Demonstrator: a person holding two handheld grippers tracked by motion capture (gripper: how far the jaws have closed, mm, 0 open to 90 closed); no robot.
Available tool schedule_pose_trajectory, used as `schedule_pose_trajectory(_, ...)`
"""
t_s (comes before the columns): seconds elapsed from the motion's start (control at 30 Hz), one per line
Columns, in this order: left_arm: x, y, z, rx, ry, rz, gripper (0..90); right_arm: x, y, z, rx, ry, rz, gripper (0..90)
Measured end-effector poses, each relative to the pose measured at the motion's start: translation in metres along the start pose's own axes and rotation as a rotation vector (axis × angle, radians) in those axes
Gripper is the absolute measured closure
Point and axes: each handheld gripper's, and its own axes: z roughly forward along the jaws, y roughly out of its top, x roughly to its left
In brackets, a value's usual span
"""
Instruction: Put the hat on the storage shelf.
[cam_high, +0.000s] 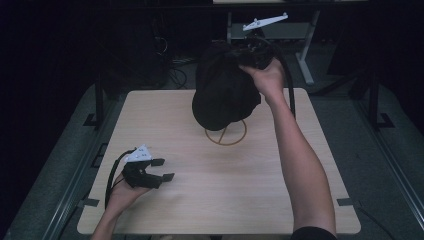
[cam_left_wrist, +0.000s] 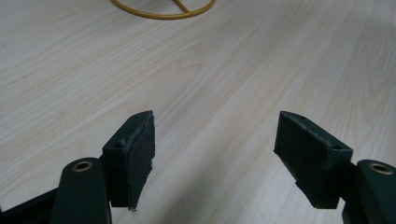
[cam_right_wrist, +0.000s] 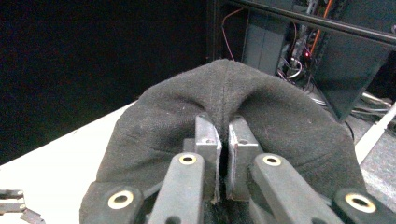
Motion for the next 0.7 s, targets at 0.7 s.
schedule_pose_trajectory(0.7, -0.003, -0.004, 0.003, 0.003, -0.02, -0.006, 28.4, -0.004, -0.013, 0.057, 0.102, -0.035, 0.023, 73.1)
